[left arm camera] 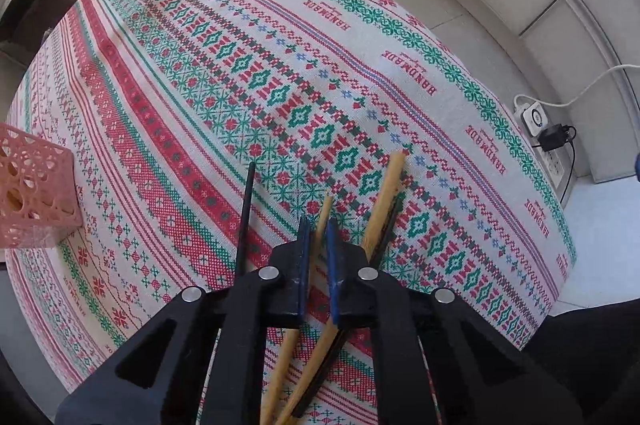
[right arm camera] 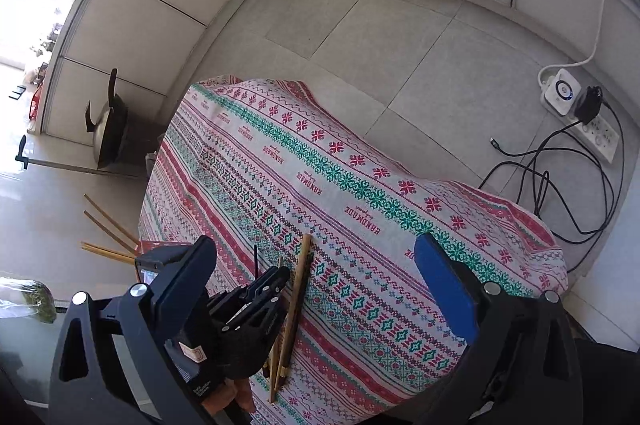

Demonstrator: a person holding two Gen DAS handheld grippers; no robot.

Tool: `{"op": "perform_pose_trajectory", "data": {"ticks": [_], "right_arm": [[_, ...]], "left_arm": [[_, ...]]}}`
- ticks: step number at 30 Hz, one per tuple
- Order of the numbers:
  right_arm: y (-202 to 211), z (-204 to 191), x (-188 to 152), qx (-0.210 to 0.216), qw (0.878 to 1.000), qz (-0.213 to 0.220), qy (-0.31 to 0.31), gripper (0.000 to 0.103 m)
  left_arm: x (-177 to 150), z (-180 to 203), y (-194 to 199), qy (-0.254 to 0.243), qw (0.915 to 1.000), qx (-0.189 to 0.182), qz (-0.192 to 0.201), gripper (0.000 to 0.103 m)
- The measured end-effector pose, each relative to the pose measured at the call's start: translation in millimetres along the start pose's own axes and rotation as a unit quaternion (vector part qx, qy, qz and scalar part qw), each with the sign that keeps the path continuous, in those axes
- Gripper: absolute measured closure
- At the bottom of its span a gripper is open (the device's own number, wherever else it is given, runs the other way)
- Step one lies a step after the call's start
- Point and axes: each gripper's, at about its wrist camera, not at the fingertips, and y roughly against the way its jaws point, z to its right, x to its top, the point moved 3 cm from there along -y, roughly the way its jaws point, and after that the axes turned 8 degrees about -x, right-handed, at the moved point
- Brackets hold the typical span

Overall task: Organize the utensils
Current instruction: 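Grasp a bamboo chopstick with the left tool while the right tool grasps another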

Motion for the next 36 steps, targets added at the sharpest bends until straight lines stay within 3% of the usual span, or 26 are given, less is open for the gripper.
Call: {"op": "perform_pose_trajectory", "data": {"ticks": [4,9,11,13,15,20,23,24,25,27,30,36], "right_arm": [[-15,-12,-4,-0.015,1.000,-0.008,0.020,0.007],[-51,-40,-11,-0.042,0.997,-0.023,0.062,0.007],[-68,-54,-13,-0.048,0.995,-0.029,0.087,0.015],[-86,-67,-15,-0.059,0.991,-0.041,0.117,0.033],[-104,-76,-18,-0.069,0.987,-0.061,0.134,0.044],[-136,-87,-23,-0.114,0.978,-0.064,0.162,0.062],[-141,-99,-25,-0.137,0.971,-0.035,0.193,0.071],[-142,-102,-26,-0.148,0.968,-0.021,0.203,0.086],[-145,-106,-29,-0.152,0.966,-0.013,0.210,0.094],[-146,-108,-31,-0.157,0.964,0.001,0.214,0.095],[-137,-108,-30,-0.126,0.972,0.010,0.199,0.095],[-75,-125,-26,-0.042,0.978,0.068,0.195,0.095]], "left_arm": [[-10,-11,19,0.004,0.9991,0.003,0.043,0.099],[-28,-26,75,0.020,0.9943,-0.001,0.105,0.099],[-38,-37,98,0.030,0.9916,0.004,0.126,0.099],[-50,-50,121,0.043,0.9882,0.003,0.147,0.099],[-63,-59,140,0.054,0.9846,0.003,0.166,0.099],[-82,-78,167,0.071,0.9792,0.002,0.190,0.099],[-85,-84,173,0.078,0.9776,0.002,0.195,0.099],[-86,-86,175,0.080,0.9771,0.003,0.197,0.099],[-86,-86,176,0.082,0.9767,0.004,0.198,0.099],[-88,-88,180,0.087,0.9753,0.005,0.203,0.099],[-89,-91,191,0.093,0.9716,0.005,0.218,0.099],[-94,-100,218,0.107,0.9613,0.009,0.254,0.099]]}}
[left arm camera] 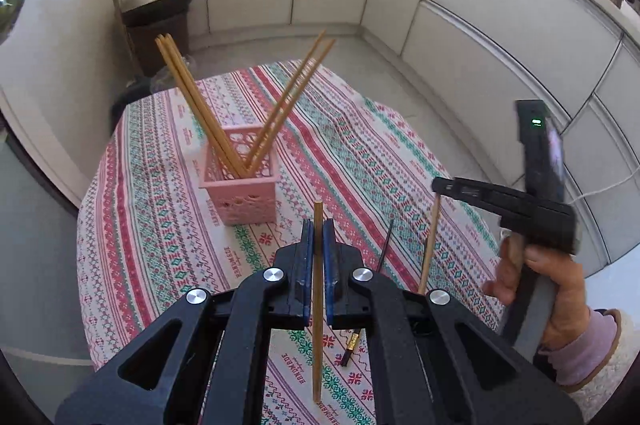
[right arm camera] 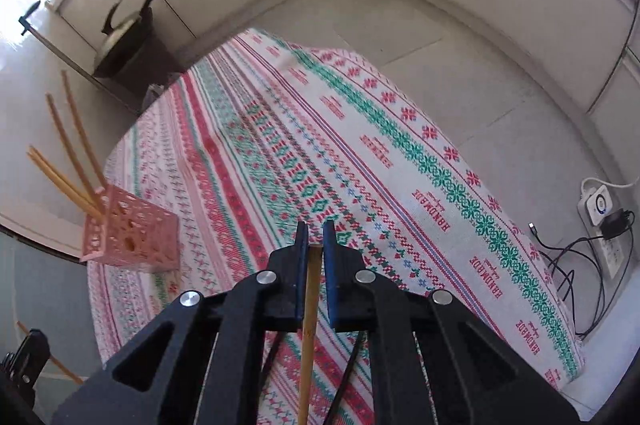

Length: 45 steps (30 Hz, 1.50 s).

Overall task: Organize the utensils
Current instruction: 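Grasp a bamboo chopstick with the left tool while the right tool grasps another, then insert both bamboo chopsticks into the pink holder and open both tools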

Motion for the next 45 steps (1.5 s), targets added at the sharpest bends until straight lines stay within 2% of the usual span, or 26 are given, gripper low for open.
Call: {"op": "perform_pose_trajectory", "data": {"ticks": [11,16,24,31,39,45], "right_arm": [[109,-21,-12,0.069,0.992,0.084,0.065,0.095],[140,-30,-18,0.087,0.987,0.101,0.085,0.095],[189,-40,8,0.136,0.980,0.131,0.062,0.095],[234,-63,34,0.183,0.966,0.172,0.065,0.095],[262,-82,60,0.209,0.953,0.213,0.053,0.095],[250,-86,75,0.212,0.954,0.207,0.042,0.095]], "left_arm": [[5,-1,43,0.002,0.9988,0.010,0.048,0.099],[8,-3,66,0.010,0.9972,0.009,0.073,0.099],[34,-11,93,0.019,0.9930,0.018,0.115,0.099],[58,-23,127,0.037,0.9851,0.022,0.166,0.099],[96,-27,153,0.042,0.9720,0.032,0.229,0.099],[117,-32,142,0.046,0.9671,0.046,0.246,0.099]]}}
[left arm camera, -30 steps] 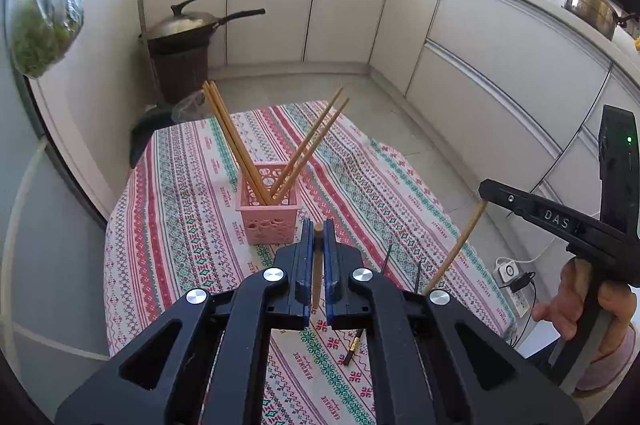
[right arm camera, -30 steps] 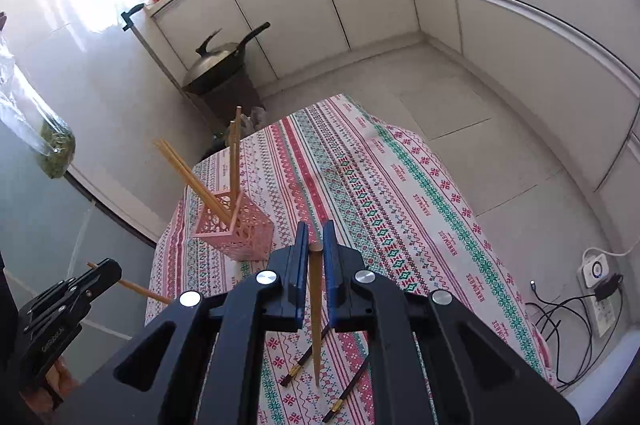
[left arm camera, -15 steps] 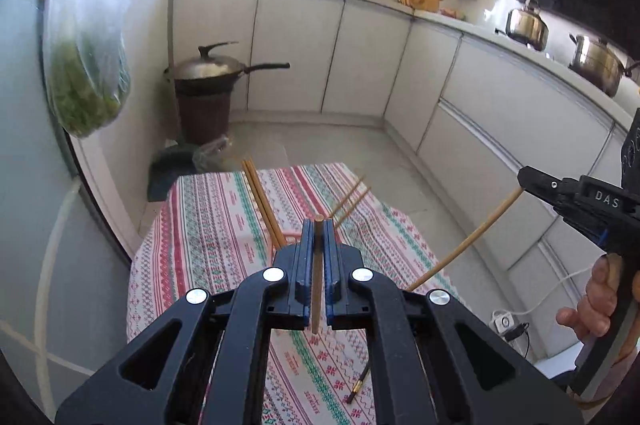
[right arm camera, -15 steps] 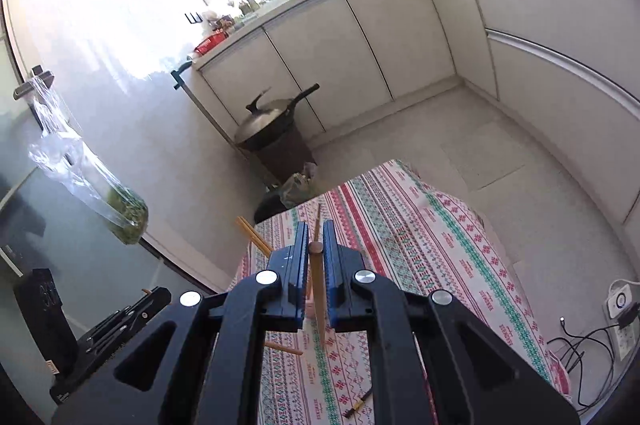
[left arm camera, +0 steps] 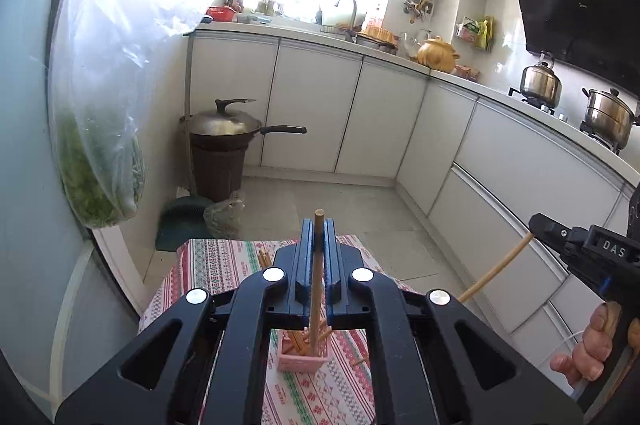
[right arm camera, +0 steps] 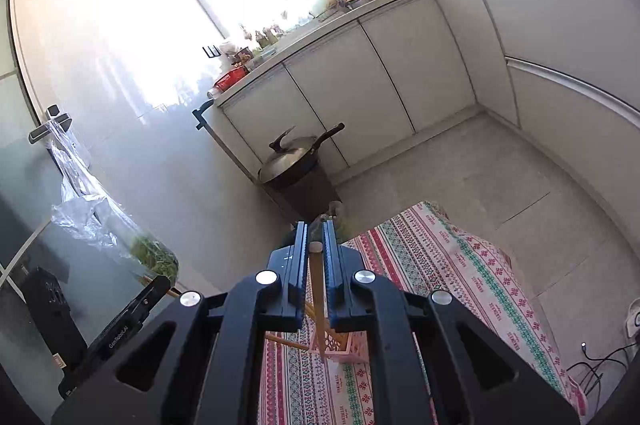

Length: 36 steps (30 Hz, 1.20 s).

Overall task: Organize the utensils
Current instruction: 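Insert both bamboo chopsticks into the pink holder and open both tools, then move both open tools back to the black chopsticks on the table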

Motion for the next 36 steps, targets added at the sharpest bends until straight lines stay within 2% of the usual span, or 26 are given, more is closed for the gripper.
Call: {"op": "perform_pose_trajectory", "data": {"ticks": [3,7,8,9,11,12,19,25,27,29,30,36], "right_arm": [[-10,1,0,-0.006,1.000,-0.001,0.000,0.095],[-24,0,1,-0.013,1.000,-0.004,-0.004,0.095],[-28,-2,1,-0.013,1.000,-0.005,-0.005,0.095],[-31,-3,1,-0.014,1.000,-0.005,-0.005,0.095],[-35,-5,0,-0.016,1.000,-0.006,-0.002,0.095],[-37,-7,0,-0.017,1.000,-0.006,0.000,0.095],[-59,-15,-8,-0.032,0.999,-0.013,0.004,0.095],[-91,-26,-21,-0.036,0.999,-0.035,0.006,0.095],[-107,-31,-28,-0.035,0.998,-0.040,0.014,0.091],[-120,-35,-35,-0.048,0.997,-0.050,0.023,0.079],[-122,-36,-39,-0.047,0.997,-0.053,0.027,0.069],[-104,-46,-48,-0.077,0.993,-0.024,0.085,0.069]], "left_arm": [[-3,-7,-19,0.005,0.9999,0.012,-0.002,0.099],[-14,-20,-51,0.023,0.9995,0.008,-0.021,0.098],[-18,-24,-57,0.030,0.9993,0.008,-0.023,0.092],[-21,-27,-60,0.031,0.9990,0.011,-0.031,0.078],[-23,-33,-55,0.039,0.9986,0.023,-0.026,0.063],[-20,-36,-48,0.047,0.9985,0.023,-0.016,0.061],[-6,-53,-19,0.085,0.9961,0.022,0.010,0.055],[-9,-57,-26,0.087,0.9960,0.022,-0.007,0.054],[-12,-56,-30,0.085,0.9960,0.020,-0.016,0.054],[-15,-53,-34,0.078,0.9964,0.023,-0.026,0.054],[-16,-51,-35,0.073,0.9965,0.026,-0.030,0.054],[-19,-31,-36,0.030,0.9974,0.058,-0.032,0.047]]}}
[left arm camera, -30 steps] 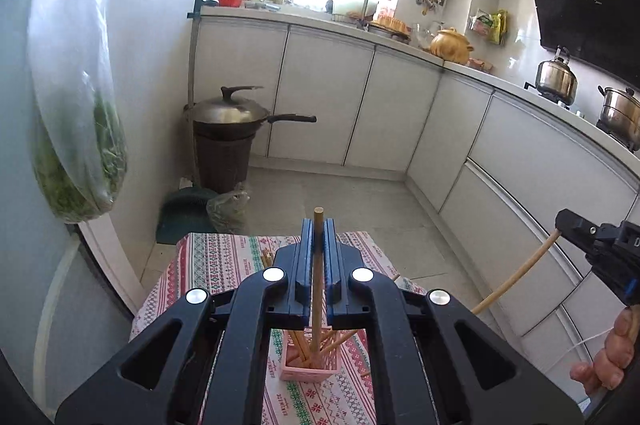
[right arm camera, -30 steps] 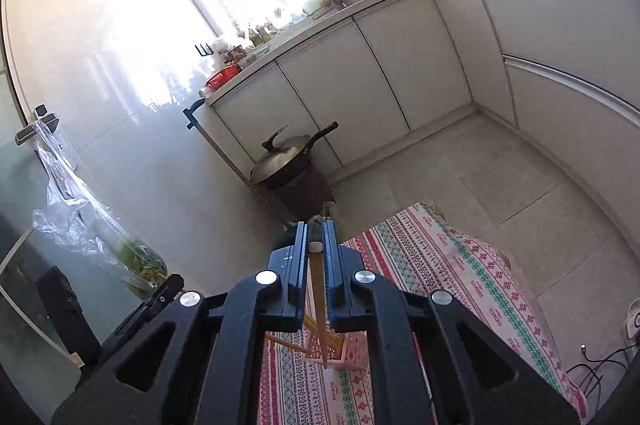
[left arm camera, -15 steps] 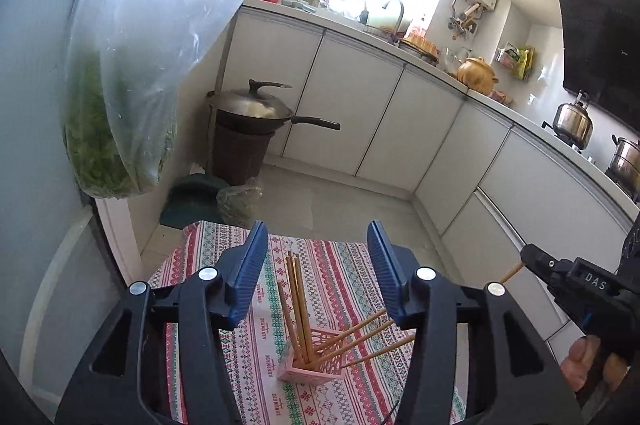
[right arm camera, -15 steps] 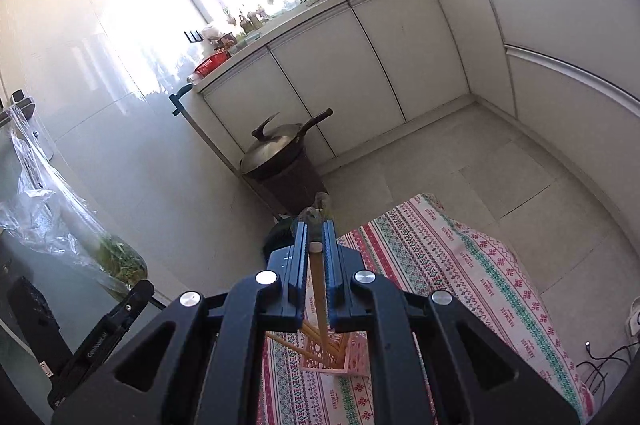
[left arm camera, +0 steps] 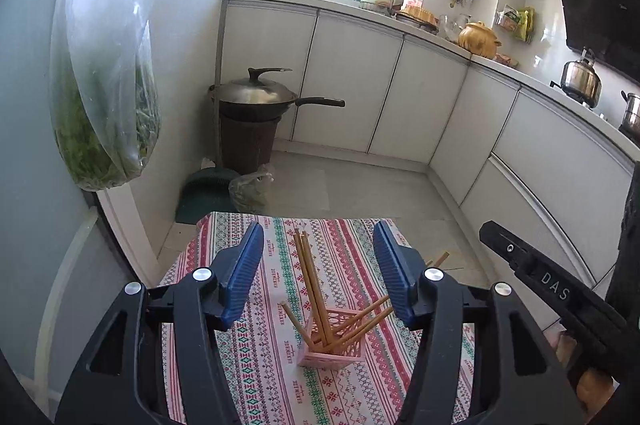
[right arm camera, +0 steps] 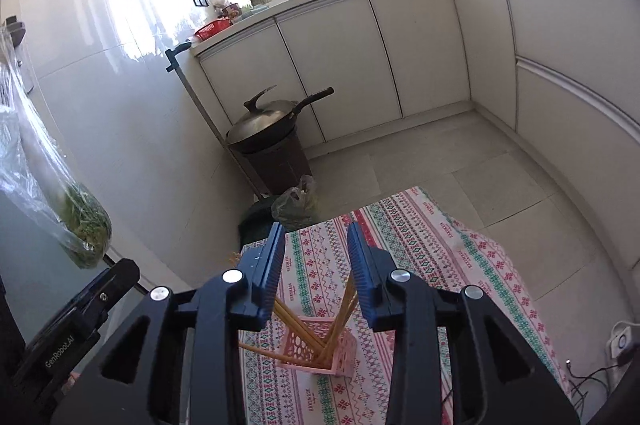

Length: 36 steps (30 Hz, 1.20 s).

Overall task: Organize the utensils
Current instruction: 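Move both open tools back to the black chopsticks on the table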

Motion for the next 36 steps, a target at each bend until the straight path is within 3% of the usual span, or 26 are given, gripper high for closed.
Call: {"op": "perform_pose_trajectory", "data": {"ticks": [5,10,15,22,27,30,32,36], "right_arm": [[20,2,-8,-0.031,0.999,0.024,0.032,0.062],[37,13,-16,-0.062,0.996,0.041,0.045,0.045],[40,32,-25,-0.097,0.994,0.035,0.043,0.034],[43,61,-39,-0.133,0.991,0.023,0.025,0.021],[44,78,-50,-0.154,0.988,0.013,0.016,0.008],[45,96,-60,-0.171,0.985,0.001,0.012,0.007],[46,118,-69,-0.186,0.982,-0.012,-0.004,0.007],[43,176,-96,-0.195,0.974,-0.076,-0.085,0.007]], "left_arm": [[-7,16,3,-0.026,0.9992,0.028,0.005,0.038],[-20,30,7,-0.035,0.9988,0.033,-0.001,0.034],[-31,40,11,-0.043,0.9985,0.035,0.001,0.025],[-56,50,0,-0.053,0.9978,0.030,-0.028,0.019],[-71,58,-10,-0.064,0.9964,0.025,-0.050,0.007],[-86,63,-23,-0.067,0.9943,0.009,-0.082,0.007],[-99,67,-39,-0.070,0.9898,-0.007,-0.124,0.007],[-143,86,-85,-0.096,0.9657,-0.032,-0.239,0.007]]}}
